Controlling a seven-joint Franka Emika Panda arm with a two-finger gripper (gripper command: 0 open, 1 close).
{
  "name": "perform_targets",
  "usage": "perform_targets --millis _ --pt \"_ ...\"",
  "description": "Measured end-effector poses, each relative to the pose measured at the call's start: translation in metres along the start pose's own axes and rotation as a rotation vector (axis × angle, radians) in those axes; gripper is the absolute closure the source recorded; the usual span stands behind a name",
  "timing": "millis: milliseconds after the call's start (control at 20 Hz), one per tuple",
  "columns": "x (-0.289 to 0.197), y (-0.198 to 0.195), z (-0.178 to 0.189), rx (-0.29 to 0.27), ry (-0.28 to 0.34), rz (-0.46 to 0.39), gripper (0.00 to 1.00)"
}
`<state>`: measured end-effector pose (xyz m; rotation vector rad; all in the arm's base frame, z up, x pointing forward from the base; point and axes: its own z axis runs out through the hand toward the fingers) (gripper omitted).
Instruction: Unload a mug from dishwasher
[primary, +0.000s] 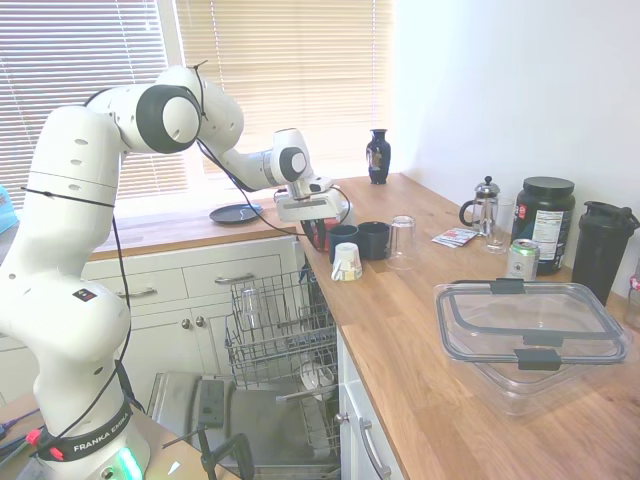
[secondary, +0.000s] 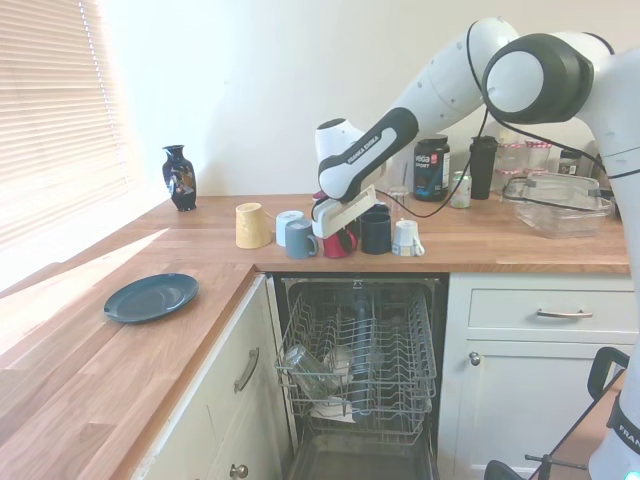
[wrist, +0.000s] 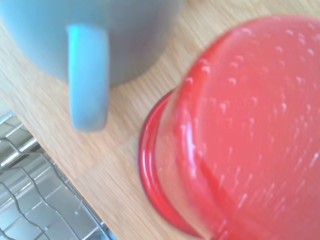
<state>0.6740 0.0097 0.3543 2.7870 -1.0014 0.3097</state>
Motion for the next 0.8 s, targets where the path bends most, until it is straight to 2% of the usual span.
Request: perform_targets --millis 250,450,600,800 --pt "0.005 -0.003 -0.035 0.021 0.032 0.004 0.0" --pt "0.001 0.001 -0.08 0.047 0.076 0.012 0.0" --pt "-0.022 0.012 -0.107 0.05 0.097 0.004 0.0" --pt "-0.073 0.028 -0.117 0.053 0.101 0.027 0.0"
